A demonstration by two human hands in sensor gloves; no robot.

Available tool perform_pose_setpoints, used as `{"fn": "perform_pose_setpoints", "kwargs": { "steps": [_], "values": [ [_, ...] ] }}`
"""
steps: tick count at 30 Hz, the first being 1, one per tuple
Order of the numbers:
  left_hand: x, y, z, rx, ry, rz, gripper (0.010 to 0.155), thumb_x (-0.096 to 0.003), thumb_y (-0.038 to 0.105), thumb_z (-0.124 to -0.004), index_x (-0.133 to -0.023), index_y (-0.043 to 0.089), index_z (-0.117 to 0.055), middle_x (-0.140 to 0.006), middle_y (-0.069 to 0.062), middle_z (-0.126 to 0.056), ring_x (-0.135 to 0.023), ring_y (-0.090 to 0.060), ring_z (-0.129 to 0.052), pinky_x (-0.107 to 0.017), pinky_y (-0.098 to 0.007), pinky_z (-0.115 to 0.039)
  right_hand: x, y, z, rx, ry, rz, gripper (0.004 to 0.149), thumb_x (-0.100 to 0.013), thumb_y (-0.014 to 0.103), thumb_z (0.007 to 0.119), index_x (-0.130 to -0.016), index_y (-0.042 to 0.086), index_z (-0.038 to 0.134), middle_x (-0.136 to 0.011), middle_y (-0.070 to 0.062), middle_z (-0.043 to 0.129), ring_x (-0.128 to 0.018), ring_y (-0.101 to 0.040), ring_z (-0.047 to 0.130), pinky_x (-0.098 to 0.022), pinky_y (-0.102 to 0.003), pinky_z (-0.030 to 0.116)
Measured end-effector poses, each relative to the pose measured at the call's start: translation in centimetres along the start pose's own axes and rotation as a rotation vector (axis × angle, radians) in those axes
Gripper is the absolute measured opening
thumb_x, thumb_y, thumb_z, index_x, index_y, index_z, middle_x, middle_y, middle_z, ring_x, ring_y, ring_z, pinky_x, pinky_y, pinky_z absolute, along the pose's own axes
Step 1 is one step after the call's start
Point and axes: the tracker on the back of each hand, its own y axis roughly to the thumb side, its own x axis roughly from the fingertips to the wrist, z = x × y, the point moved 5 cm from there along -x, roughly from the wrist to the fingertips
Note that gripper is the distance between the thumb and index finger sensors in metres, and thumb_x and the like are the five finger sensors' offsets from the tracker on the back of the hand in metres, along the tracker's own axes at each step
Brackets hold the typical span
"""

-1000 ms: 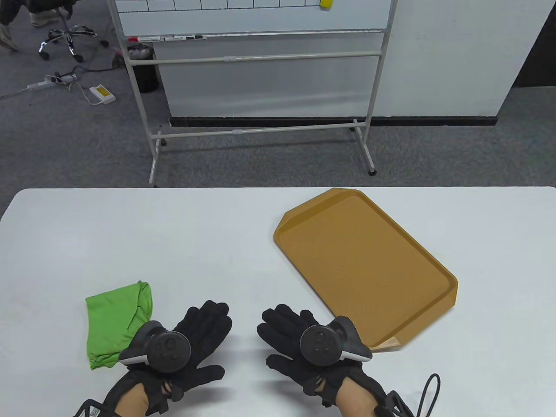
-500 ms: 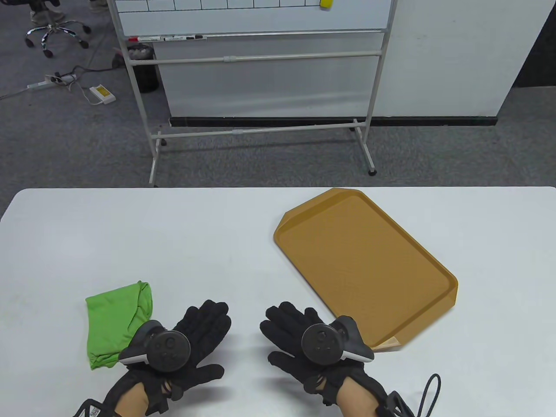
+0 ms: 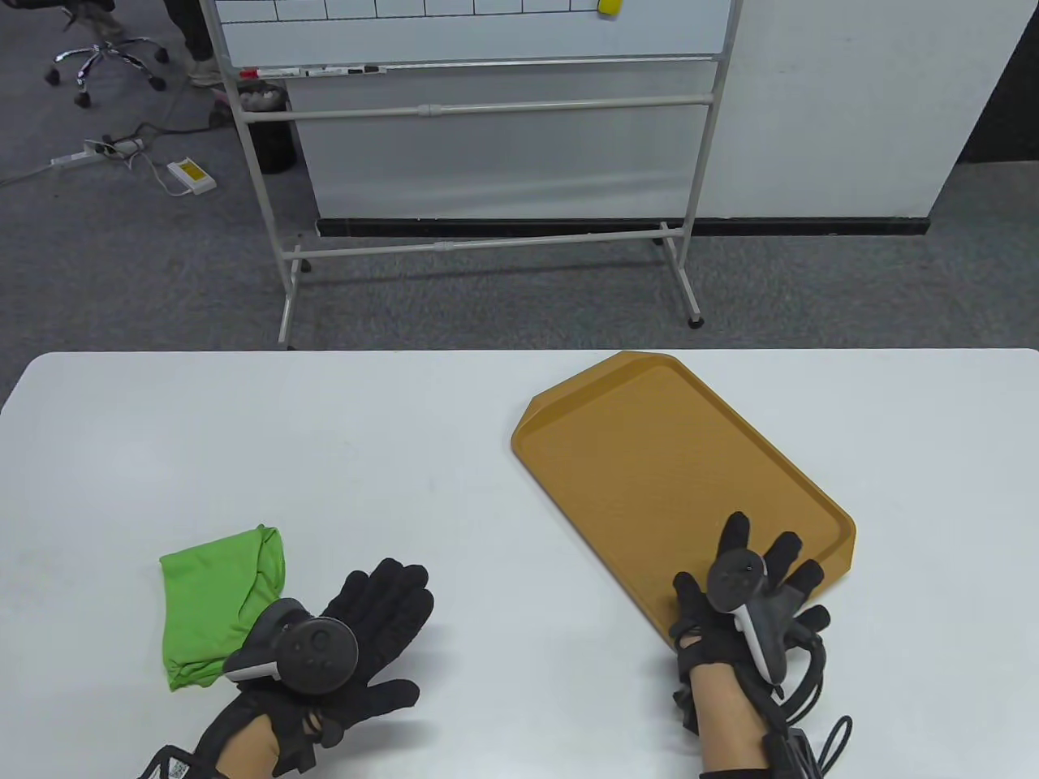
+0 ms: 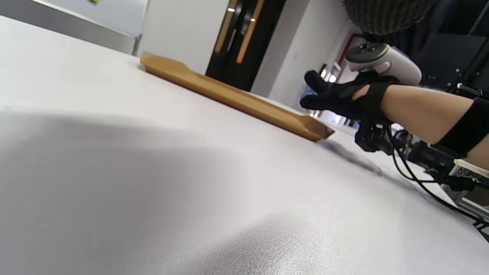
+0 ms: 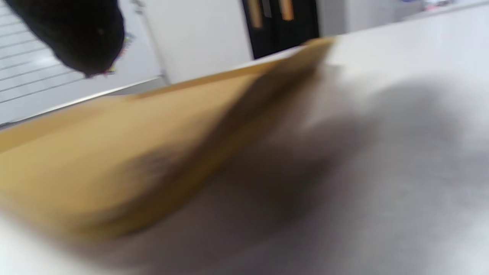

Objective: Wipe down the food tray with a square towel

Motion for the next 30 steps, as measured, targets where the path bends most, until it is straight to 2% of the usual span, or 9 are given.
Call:
{"fn": "perform_pose_setpoints", "kwargs": {
  "steps": [6, 8, 10, 12, 14, 16, 18, 23, 30],
  "values": [
    [-0.1, 0.0, -0.2, -0.002, -0.008, -0.001, 0.089, -0.0465, 0.067, -0.06, -0.1, 0.035, 0.004, -0.113, 0.003, 0.009, -0.105, -0.038, 0.002, -0.072, -0.057, -0.007, -2.3, -4.2, 2.3, -0.12, 0.167, 0.19, 0.091, -0.047, 0.061, 0.076, -0.101, 0.048, 0.004, -0.108, -0.017, -0.012, -0.099, -0.046, 0.001, -0.067, -0.072, 0.022],
    [-0.1, 0.0, -0.2, -0.004, -0.01, 0.003, 0.089, -0.0464, 0.067, -0.06, -0.1, 0.035, 0.004, -0.113, 0.003, 0.009, -0.105, -0.038, 0.001, -0.072, -0.057, -0.007, -2.7, -4.6, 3.2, -0.156, 0.226, 0.211, 0.09, -0.048, 0.061, 0.075, -0.103, 0.046, 0.006, -0.112, -0.021, -0.001, -0.099, -0.046, 0.003, -0.066, -0.069, 0.017],
    [0.0, -0.2, -0.1, -0.002, -0.008, 0.007, 0.089, -0.0465, 0.067, -0.06, -0.1, 0.035, 0.003, -0.113, 0.003, 0.009, -0.105, -0.038, 0.001, -0.072, -0.057, -0.007, -2.7, -4.2, 3.0, -0.168, 0.206, 0.214, 0.088, -0.049, 0.056, 0.077, -0.105, 0.045, 0.009, -0.114, -0.02, 0.002, -0.1, -0.045, 0.002, -0.066, -0.071, 0.015],
    [0.1, -0.4, -0.1, -0.003, -0.007, 0.012, 0.089, -0.0466, 0.067, -0.06, -0.1, 0.035, 0.003, -0.113, 0.003, 0.009, -0.105, -0.038, 0.001, -0.072, -0.057, -0.007, -2.9, -3.9, 2.4, -0.148, 0.12, 0.179, 0.086, -0.047, 0.05, 0.08, -0.107, 0.04, 0.02, -0.114, -0.025, 0.014, -0.099, -0.047, 0.015, -0.067, -0.068, 0.024],
    [0.1, -0.4, -0.1, -0.002, -0.007, 0.015, 0.089, -0.0465, 0.067, -0.06, -0.1, 0.035, 0.003, -0.113, 0.003, 0.009, -0.105, -0.038, 0.001, -0.072, -0.057, -0.007, -3.1, -4.0, 1.5, -0.226, 0.052, 0.175, 0.085, -0.045, 0.042, 0.086, -0.108, 0.036, 0.028, -0.113, -0.027, 0.02, -0.096, -0.047, 0.027, -0.069, -0.059, 0.033],
    [0.1, -0.4, -0.1, -0.001, -0.007, 0.016, 0.089, -0.0466, 0.067, -0.06, -0.1, 0.035, 0.003, -0.113, 0.003, 0.009, -0.105, -0.038, 0.001, -0.072, -0.057, -0.007, -3.2, -4.2, 0.7, -0.324, 0.025, 0.16, 0.083, -0.042, 0.031, 0.089, -0.108, 0.031, 0.037, -0.111, -0.027, 0.023, -0.085, -0.038, 0.055, -0.058, -0.047, 0.057],
    [0.1, -0.4, -0.1, -0.001, -0.007, 0.016, 0.089, -0.0465, 0.067, -0.06, -0.1, 0.035, 0.003, -0.113, 0.003, 0.009, -0.105, -0.038, 0.001, -0.072, -0.057, -0.007, -3.1, -4.2, -0.2, -0.387, 0.015, 0.136, 0.084, -0.041, 0.024, 0.089, -0.107, 0.029, 0.037, -0.111, -0.025, 0.023, -0.077, -0.034, 0.067, -0.051, -0.044, 0.068],
    [0.0, -0.3, -0.2, -0.002, -0.011, 0.015, 0.089, -0.0465, 0.067, -0.06, -0.1, 0.035, 0.003, -0.113, 0.003, 0.009, -0.105, -0.038, 0.001, -0.072, -0.057, -0.007, -2.6, -2.8, -1.3, -0.317, 0.092, 0.012, 0.082, -0.043, 0.022, 0.087, -0.107, 0.031, 0.037, -0.115, -0.018, 0.027, -0.071, -0.031, 0.077, -0.047, -0.041, 0.074],
    [-0.1, -0.4, -0.3, -0.005, -0.01, 0.016, 0.089, -0.0467, 0.067, -0.06, -0.101, 0.035, 0.003, -0.113, 0.003, 0.009, -0.105, -0.039, 0.001, -0.072, -0.057, -0.008, -1.2, 0.3, 0.4, -0.207, 0.306, -0.158, 0.079, -0.043, 0.021, 0.088, -0.105, 0.038, 0.043, -0.115, -0.011, 0.036, -0.065, -0.032, 0.085, -0.042, -0.041, 0.079]
  ]
}}
